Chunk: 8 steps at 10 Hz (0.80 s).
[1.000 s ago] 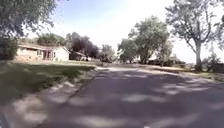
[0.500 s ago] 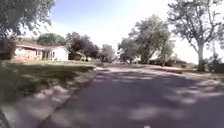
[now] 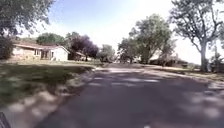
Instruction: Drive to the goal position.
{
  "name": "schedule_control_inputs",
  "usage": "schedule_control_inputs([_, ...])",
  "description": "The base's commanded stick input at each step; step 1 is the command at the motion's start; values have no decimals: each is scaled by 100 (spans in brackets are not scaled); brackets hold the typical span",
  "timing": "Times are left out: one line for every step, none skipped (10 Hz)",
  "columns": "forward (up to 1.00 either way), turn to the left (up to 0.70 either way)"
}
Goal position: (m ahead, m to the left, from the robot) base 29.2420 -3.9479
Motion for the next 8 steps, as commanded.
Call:
schedule_control_inputs([100, 0])
schedule_control_inputs([100, 0])
schedule_control_inputs([100, 0])
schedule_control_inputs([100, 0])
schedule_control_inputs([100, 0])
schedule_control_inputs([100, 0])
schedule_control_inputs([100, 0])
schedule_control_inputs([100, 0])
